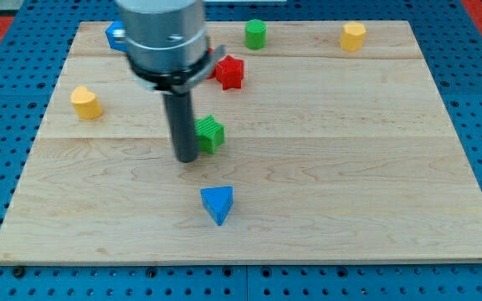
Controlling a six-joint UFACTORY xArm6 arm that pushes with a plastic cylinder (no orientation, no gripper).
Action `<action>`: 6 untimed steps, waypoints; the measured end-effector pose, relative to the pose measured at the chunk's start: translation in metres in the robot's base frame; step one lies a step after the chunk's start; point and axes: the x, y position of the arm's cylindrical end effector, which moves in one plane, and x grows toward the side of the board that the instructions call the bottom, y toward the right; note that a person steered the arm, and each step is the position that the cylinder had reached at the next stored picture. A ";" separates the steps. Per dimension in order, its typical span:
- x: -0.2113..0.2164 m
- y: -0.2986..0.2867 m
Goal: Push the green star vertically to the bottom side of the yellow hexagon
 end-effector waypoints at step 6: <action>-0.089 0.104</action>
